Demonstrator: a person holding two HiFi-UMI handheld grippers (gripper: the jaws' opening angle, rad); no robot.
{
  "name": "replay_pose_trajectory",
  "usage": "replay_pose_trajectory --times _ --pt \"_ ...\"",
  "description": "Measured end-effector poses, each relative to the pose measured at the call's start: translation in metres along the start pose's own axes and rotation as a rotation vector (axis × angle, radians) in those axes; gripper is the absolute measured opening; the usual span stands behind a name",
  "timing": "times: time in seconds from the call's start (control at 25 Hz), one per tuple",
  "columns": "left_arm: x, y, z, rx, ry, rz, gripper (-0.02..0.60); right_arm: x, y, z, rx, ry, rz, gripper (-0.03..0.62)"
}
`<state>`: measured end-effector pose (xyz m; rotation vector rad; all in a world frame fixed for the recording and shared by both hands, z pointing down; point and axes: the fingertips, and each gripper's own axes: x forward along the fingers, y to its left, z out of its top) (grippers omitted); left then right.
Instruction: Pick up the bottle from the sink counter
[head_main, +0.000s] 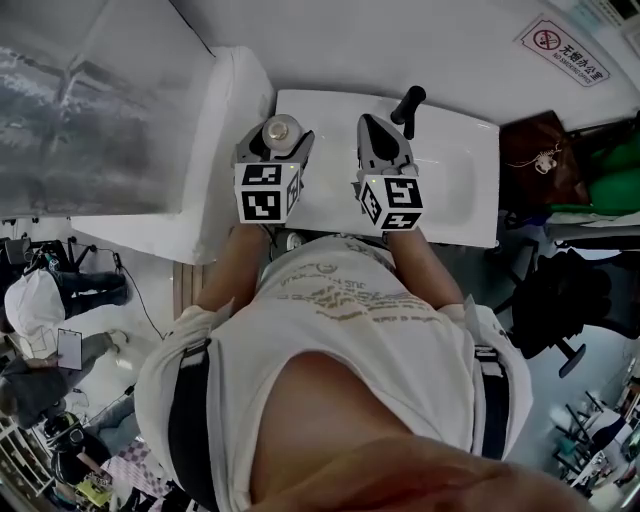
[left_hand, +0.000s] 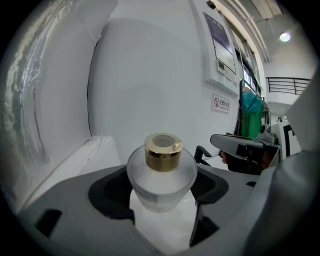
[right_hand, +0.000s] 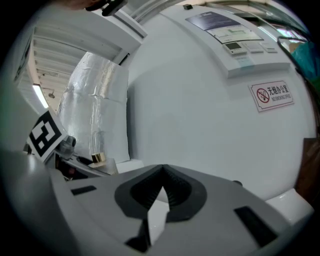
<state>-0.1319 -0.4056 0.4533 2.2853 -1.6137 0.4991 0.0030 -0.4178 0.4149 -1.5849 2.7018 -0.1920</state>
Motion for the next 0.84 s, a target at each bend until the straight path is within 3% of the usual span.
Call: replay_pose_trajectory --times 0.84 --pt "0.002 0.003 -0.01 0.004 0.013 0.0 0.346 0.006 0.007 0.001 -0.004 -0.005 0.027 0.023"
